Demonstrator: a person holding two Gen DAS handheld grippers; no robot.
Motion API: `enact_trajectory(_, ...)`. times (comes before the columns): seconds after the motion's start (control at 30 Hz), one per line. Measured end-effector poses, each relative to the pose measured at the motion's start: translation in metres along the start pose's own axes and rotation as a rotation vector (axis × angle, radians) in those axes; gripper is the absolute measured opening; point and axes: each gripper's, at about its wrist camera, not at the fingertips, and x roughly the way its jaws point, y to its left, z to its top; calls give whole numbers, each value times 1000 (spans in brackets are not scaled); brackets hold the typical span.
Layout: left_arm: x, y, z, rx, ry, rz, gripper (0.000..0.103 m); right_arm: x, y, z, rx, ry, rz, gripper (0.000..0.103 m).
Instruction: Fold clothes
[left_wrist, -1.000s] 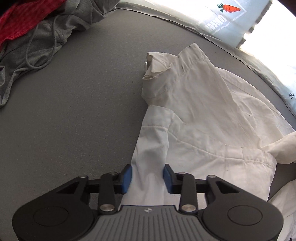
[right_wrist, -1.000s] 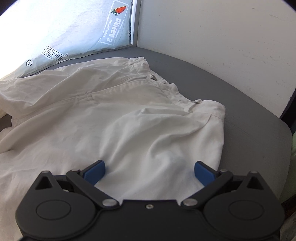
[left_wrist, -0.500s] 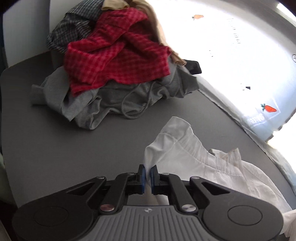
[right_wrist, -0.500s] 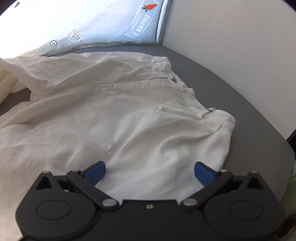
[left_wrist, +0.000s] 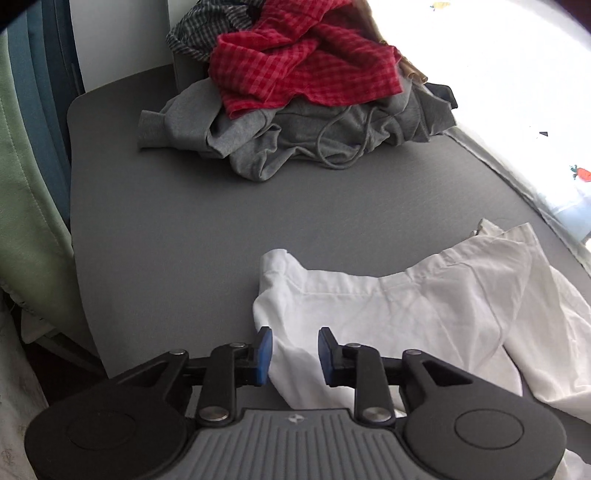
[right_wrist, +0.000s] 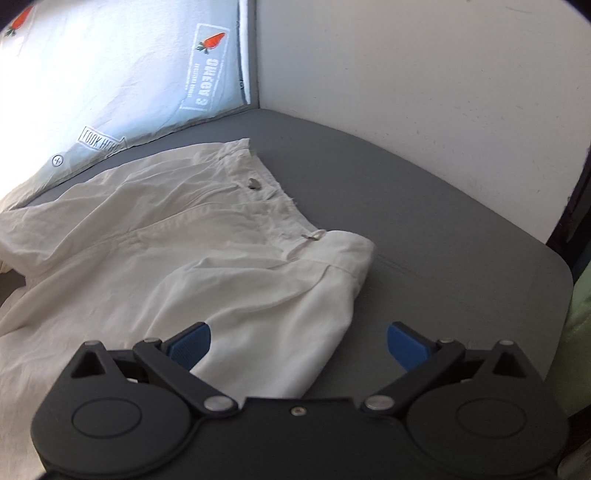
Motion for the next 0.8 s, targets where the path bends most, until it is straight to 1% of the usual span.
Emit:
enact_trajectory(0.03, -6, -3, 0, 4, -22, -27, 44, 8, -10, 3, 26, 8, 0, 102)
enact_trajectory(0.1, -20, -8, -3, 11, -77, -101, 52, 21, -20, 7, 52, 25, 9, 94)
enact_trajectory(0.17, -34, -14, -7, 9, -121, -169, 68, 38, -29, 13, 71, 54, 23, 85)
enact_trajectory(0.23, -44, -19, -12, -7, -155, -206, 72, 51, -35, 17, 103, 76, 54, 78)
enact_trajectory(0.27, -48, -22, -15, -12, -165, -211, 74, 55, -37, 19, 122, 83, 74, 75)
enact_trajectory(0.33, -52, -26, -20, -13, -168, -191, 74, 62, -40, 23, 149, 88, 103, 70)
enact_trajectory(0.37, -54, -28, -23, -15, -168, -181, 74, 63, -40, 25, 152, 86, 116, 59)
enact_trajectory(0.4, -56, -29, -26, -21, -168, -174, 74, 64, -39, 26, 151, 88, 127, 57)
enact_trajectory(0.43, -57, -29, -29, -29, -167, -171, 74, 64, -39, 28, 146, 88, 123, 51)
enact_trajectory(0.47, -59, -28, -33, -37, -165, -168, 74, 64, -39, 30, 137, 88, 122, 39)
enact_trajectory(0.5, -60, -29, -35, -39, -165, -164, 74, 65, -40, 32, 124, 90, 121, 34)
enact_trajectory(0.53, -61, -30, -37, -36, -166, -156, 74, 64, -41, 35, 110, 87, 125, 26)
enact_trajectory(0.57, -61, -31, -39, -33, -167, -149, 74, 60, -43, 38, 90, 66, 138, 17)
enact_trajectory(0.67, -63, -38, -45, -16, -169, -127, 74, 43, -39, 50, -20, -32, 95, 13)
enact_trajectory(0.7, -63, -40, -46, -5, -169, -122, 74, 36, -40, 57, -49, -72, 68, 13)
enact_trajectory(0.73, -64, -43, -48, 4, -170, -119, 74, 30, -41, 63, -72, -109, 43, 13)
enact_trajectory(0.8, -65, -46, -51, 11, -169, -120, 74, 26, -51, 77, -82, -148, -8, 13)
